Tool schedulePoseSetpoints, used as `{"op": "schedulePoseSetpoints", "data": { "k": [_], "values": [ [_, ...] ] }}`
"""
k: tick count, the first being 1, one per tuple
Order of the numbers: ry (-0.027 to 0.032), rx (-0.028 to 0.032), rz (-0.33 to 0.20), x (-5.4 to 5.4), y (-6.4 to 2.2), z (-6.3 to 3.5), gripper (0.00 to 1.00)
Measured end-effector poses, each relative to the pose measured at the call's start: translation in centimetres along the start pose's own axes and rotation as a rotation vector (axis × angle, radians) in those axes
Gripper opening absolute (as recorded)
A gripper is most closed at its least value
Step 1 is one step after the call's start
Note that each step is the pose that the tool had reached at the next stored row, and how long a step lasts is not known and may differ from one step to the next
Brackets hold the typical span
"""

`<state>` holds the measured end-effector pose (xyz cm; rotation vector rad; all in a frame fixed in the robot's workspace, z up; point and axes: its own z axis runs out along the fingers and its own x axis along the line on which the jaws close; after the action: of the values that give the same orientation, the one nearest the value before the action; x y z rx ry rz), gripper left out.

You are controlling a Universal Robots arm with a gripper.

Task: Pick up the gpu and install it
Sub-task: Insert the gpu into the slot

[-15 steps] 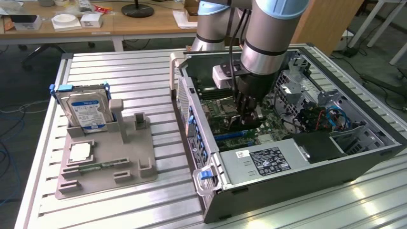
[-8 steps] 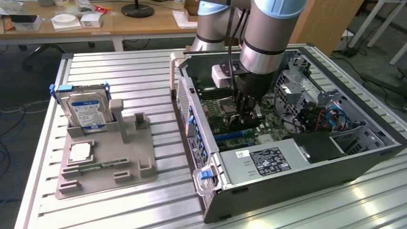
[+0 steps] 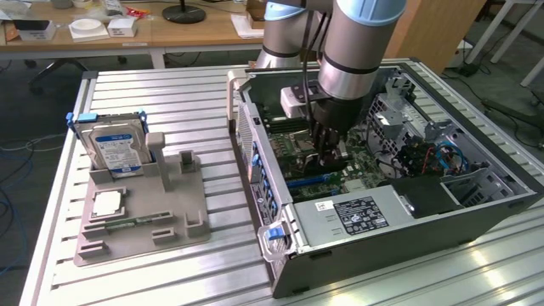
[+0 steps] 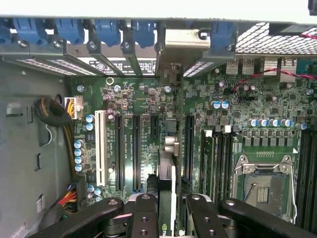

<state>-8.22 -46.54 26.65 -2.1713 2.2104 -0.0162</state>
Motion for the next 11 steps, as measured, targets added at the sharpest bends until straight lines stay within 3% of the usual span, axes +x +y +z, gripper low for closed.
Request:
{"op": "schedulePoseSetpoints", "data": {
  "k": [11],
  "values": [
    [-0.0001, 0.0001, 0.000, 0.02, 0.02, 0.66, 0.27]
  ]
}}
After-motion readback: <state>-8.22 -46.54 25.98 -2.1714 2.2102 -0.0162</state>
